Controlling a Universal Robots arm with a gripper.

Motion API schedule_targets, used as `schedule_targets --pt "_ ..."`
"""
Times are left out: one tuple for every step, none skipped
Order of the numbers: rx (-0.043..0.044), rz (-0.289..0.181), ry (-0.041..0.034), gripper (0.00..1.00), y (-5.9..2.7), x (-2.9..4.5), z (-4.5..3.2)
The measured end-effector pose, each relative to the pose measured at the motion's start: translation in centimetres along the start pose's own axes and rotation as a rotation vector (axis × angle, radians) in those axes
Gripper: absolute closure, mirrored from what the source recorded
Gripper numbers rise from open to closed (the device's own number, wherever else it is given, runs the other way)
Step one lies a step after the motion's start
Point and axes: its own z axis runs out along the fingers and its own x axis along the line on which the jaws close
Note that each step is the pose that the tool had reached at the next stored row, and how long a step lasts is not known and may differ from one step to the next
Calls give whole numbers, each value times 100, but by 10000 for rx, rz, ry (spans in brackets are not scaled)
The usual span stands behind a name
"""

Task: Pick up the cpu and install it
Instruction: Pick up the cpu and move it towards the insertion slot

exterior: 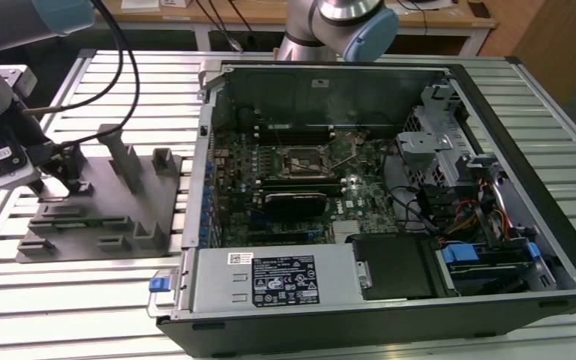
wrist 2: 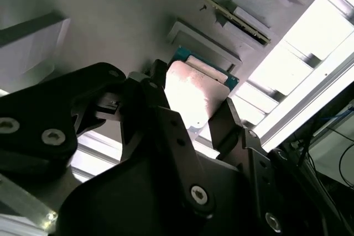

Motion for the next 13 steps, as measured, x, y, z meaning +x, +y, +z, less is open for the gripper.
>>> schedule_targets --pt "0 0 0 45 -1 1 13" --pt "0 -1 0 45 -2 3 28" --pt "1 -2 1 45 -2 7 43" --pt "1 -3 1 45 -3 11 62" --pt "0 -6 1 45 -3 13 79" --pt "-4 -11 0 45 -4 13 94" --pt "-6 -17 0 45 -4 13 103" --pt "-6 -25 1 45 -5 14 109" --pt "-6 -37 2 45 -5 14 114" --pt "-7 -53 2 45 -3 13 121" --pt "-7 -77 4 45 -1 14 129" --pt "-8 -102 5 45 2 15 139" --pt "-8 -132 6 45 8 14 148"
